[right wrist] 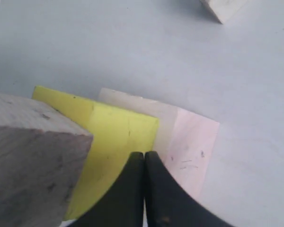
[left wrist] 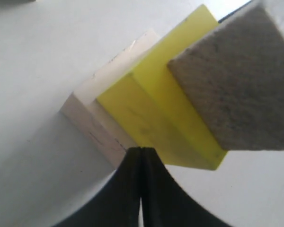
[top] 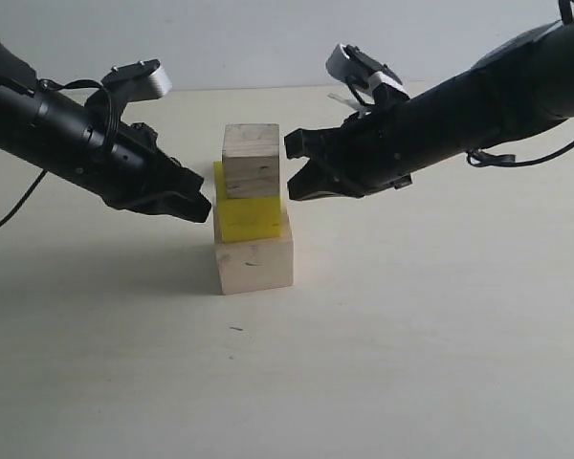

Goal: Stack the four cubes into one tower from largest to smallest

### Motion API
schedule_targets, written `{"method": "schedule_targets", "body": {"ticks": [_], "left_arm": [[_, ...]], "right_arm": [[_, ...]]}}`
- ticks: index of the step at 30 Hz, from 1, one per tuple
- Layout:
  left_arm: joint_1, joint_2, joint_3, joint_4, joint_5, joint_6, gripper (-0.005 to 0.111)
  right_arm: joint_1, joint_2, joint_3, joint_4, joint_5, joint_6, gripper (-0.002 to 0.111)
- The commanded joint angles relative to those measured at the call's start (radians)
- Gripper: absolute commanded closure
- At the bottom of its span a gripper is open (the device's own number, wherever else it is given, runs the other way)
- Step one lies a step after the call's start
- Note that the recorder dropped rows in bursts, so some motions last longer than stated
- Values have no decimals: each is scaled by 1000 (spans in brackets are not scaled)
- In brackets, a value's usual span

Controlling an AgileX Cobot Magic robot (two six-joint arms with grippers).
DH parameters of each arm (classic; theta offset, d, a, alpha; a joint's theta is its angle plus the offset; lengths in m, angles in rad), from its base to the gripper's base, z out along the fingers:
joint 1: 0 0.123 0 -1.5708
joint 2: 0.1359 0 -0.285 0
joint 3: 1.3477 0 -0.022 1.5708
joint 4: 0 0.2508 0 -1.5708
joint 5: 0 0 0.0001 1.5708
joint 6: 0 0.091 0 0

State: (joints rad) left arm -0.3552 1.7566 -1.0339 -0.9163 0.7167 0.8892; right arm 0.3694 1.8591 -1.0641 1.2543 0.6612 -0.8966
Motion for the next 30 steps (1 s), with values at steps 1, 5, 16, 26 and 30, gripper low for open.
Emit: {"method": "schedule_targets", "body": {"ticks": [1,5,16,26,30], "left_arm": [[-5,-34,2,2,-8,-8,107],[-5,-55,2,0,-15,-18,107],[-5,-92,2,0,-24,-18,107],[-5,-92,-1,-6,-24,-18,107],[-5,-92,-1,-6,-24,-18,107]], "right_arm": [[-24,-97,-2,-47,-2,48,108],[-26,-143,-2,-61,31,63,108],[-21,-150,-2,3,74,56,108],[-21,-148,-2,18,88,49,108],[-21,-148,-2,18,99,49,108]]}}
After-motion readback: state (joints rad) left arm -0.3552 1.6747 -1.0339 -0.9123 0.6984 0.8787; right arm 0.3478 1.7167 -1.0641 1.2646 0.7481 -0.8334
